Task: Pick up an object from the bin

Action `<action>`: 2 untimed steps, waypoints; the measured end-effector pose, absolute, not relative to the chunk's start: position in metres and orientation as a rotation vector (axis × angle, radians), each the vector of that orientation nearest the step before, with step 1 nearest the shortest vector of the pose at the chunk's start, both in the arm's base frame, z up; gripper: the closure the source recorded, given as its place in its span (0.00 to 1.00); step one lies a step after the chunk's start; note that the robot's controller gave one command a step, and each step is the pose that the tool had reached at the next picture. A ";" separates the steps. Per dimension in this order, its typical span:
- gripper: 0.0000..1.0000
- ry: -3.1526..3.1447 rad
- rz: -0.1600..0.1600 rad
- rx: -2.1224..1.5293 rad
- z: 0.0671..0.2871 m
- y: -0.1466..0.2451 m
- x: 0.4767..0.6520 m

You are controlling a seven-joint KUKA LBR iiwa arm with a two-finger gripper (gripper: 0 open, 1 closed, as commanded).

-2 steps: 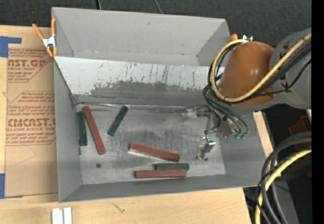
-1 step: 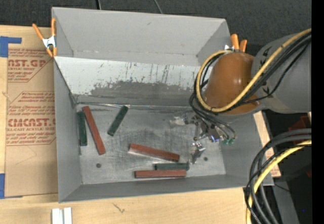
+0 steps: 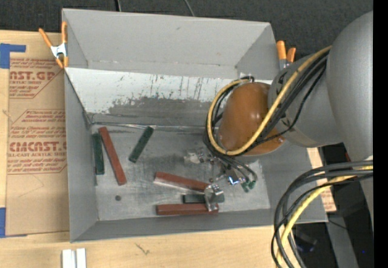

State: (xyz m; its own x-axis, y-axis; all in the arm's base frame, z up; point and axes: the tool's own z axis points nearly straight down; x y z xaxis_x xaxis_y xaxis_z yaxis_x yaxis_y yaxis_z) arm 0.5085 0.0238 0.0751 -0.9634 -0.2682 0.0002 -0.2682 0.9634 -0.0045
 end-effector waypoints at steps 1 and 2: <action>1.00 3.145 0.006 -0.378 0.076 0.009 0.499; 1.00 3.145 0.006 -0.377 0.076 0.009 0.499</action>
Offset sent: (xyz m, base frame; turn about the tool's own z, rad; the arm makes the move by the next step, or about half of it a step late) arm 0.0000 0.0000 0.0000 0.0000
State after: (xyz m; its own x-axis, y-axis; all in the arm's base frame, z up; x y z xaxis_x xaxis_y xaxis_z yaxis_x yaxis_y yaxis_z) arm 0.4988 0.0094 0.0758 -0.9713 -0.2366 0.0250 -0.2365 0.9716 0.0067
